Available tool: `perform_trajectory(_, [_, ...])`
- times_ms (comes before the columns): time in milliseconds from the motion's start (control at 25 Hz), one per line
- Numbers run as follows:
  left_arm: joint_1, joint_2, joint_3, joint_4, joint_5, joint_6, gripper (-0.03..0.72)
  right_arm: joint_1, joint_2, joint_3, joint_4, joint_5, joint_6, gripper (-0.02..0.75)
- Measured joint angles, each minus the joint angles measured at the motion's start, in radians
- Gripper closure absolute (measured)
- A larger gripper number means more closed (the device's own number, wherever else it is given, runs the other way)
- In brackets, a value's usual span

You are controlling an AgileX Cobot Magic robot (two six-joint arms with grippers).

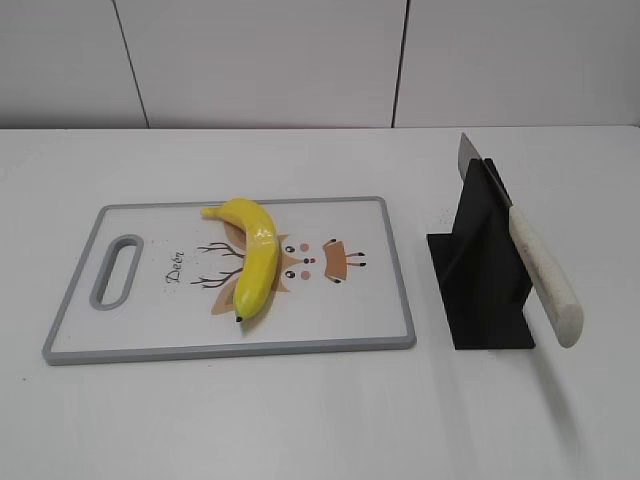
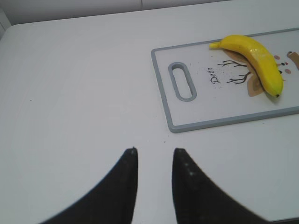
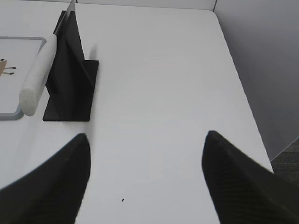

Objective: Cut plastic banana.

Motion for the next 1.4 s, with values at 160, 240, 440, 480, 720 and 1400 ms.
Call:
perform_trajectory(160, [0.0, 0.0, 0.0, 0.0, 0.0, 0.0, 0.455, 0.0, 0.0, 0.0, 0.0, 0.0, 0.0, 0.167])
perform_trajectory(240, [0.0, 0.0, 0.0, 0.0, 0.0, 0.0, 0.455, 0.0, 0.0, 0.0, 0.0, 0.0, 0.0, 0.167])
perform_trajectory(440, [0.0, 0.0, 0.0, 0.0, 0.0, 0.0, 0.455, 0.0, 0.0, 0.0, 0.0, 0.0, 0.0, 0.167])
perform_trajectory(480, [0.0, 0.0, 0.0, 0.0, 0.0, 0.0, 0.455, 0.0, 0.0, 0.0, 0.0, 0.0, 0.0, 0.167])
perform_trajectory(720, [0.0, 0.0, 0.0, 0.0, 0.0, 0.0, 0.455, 0.0, 0.0, 0.0, 0.0, 0.0, 0.0, 0.167])
perform_trajectory(1400, [0.0, 0.0, 0.0, 0.0, 0.0, 0.0, 0.455, 0.0, 0.0, 0.0, 0.0, 0.0, 0.0, 0.167])
